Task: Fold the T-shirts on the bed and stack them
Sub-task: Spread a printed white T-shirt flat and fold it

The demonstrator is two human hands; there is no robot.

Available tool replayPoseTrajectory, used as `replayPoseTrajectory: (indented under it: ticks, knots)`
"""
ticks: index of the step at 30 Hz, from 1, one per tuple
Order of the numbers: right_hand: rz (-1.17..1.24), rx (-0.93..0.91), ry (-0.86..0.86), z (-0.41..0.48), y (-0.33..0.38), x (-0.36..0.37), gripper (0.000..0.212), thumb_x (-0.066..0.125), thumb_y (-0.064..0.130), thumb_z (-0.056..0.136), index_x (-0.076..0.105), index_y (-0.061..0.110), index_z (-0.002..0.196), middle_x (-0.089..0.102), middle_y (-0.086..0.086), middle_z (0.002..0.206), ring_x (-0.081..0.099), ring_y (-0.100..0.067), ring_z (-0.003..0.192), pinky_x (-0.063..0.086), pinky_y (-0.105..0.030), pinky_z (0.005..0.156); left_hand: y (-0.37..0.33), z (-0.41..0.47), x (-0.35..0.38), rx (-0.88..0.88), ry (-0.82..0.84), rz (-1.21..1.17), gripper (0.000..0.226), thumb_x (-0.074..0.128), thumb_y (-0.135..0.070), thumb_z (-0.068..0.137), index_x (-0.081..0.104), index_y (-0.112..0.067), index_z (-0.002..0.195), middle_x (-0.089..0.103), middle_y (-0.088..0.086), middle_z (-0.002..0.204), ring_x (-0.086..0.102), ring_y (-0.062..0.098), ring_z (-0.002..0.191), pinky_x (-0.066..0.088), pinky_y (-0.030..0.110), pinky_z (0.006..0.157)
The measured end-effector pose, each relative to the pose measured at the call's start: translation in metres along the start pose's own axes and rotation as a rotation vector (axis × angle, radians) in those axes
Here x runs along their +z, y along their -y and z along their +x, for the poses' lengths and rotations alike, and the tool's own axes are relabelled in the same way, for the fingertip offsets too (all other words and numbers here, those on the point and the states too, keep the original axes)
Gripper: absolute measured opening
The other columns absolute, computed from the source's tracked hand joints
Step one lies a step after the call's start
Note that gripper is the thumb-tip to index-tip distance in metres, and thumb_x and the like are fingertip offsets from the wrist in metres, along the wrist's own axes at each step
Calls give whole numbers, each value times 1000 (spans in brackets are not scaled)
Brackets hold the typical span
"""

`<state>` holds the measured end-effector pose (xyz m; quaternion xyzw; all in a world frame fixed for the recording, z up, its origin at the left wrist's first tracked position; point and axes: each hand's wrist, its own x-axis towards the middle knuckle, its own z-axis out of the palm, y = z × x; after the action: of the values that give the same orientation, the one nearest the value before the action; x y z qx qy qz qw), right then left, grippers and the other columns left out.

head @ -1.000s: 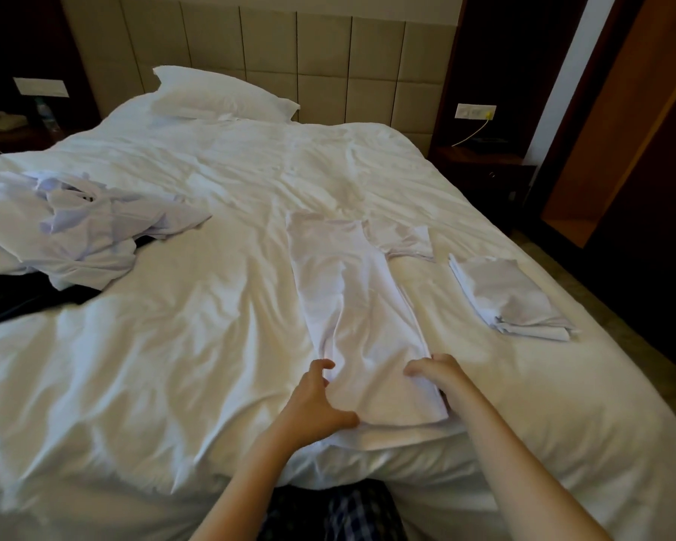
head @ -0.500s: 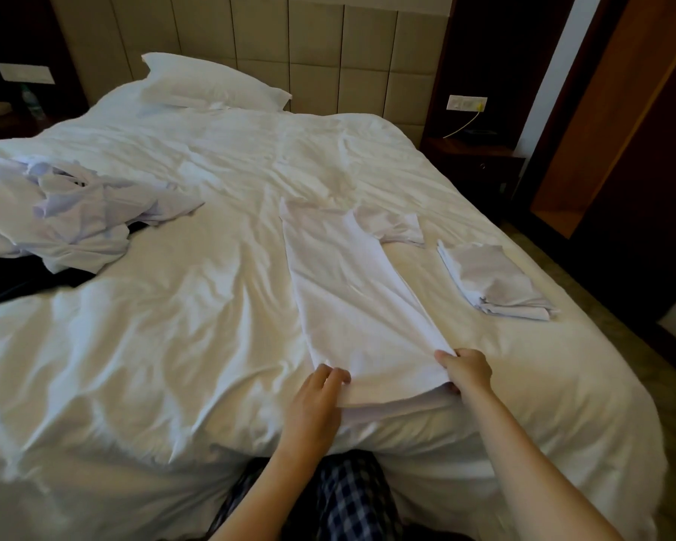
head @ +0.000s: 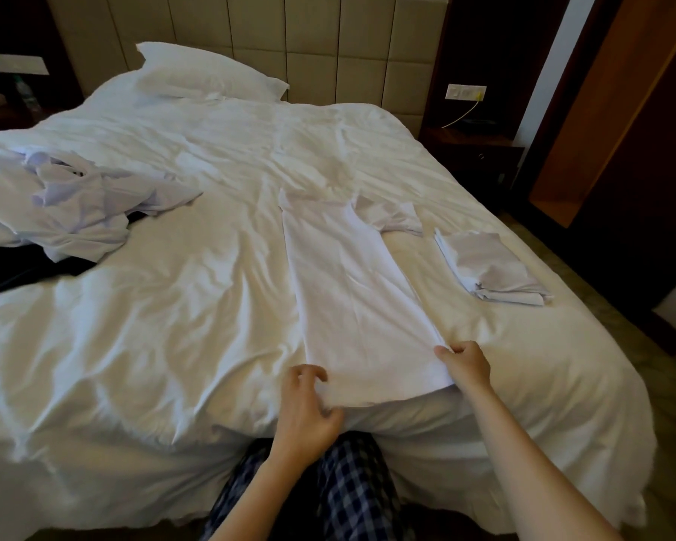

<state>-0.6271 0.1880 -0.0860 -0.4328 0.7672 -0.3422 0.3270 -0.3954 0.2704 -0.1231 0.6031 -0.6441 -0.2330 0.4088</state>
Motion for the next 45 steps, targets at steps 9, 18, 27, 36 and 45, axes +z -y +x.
replayPoseTrajectory:
  ticks: [9, 18, 27, 36, 45]
  knots:
    - [310, 236, 200, 0, -4, -4, 44, 73, 9, 80, 57, -9, 117, 63, -20, 108, 60, -34, 100, 50, -40, 86, -5, 48, -10, -736, 55, -607, 53, 75, -31, 77, 59, 3, 115, 66, 17, 106, 65, 31, 95, 54, 46, 86]
    - [245, 363, 479, -35, -16, 11, 22, 72, 7, 78, 60, 2, 96, 63, -9, 79, 59, -20, 66, 46, -23, 50, 4, 33, -50, -659, 16, -268, 33, 65, -14, 86, 62, 6, 112, 62, 14, 93, 58, 26, 81, 46, 29, 66]
    - [-195, 294, 604, -41, -14, 25, 68, 81, 39, 70, 51, 9, 123, 61, -10, 114, 60, -22, 92, 49, -29, 66, 18, 13, -72, -626, 106, -11, 55, 76, -15, 76, 48, 0, 121, 60, 18, 112, 57, 28, 95, 44, 32, 78]
    - [-514, 118, 345, -14, 43, 9, 42, 69, 47, 79, 56, 7, 81, 64, -5, 76, 61, -19, 64, 47, -26, 59, -24, 81, -83, -320, 117, 275, 60, 64, -24, 84, 35, -11, 135, 43, 17, 132, 46, 34, 119, 39, 37, 95]
    - [339, 137, 233, 46, 99, 32, 33, 61, 16, 86, 58, -5, 111, 61, -10, 76, 57, -22, 62, 48, -32, 58, -61, 173, -50, -159, 259, 255, 49, 58, -22, 90, 38, -11, 134, 43, 16, 132, 47, 30, 119, 40, 34, 96]
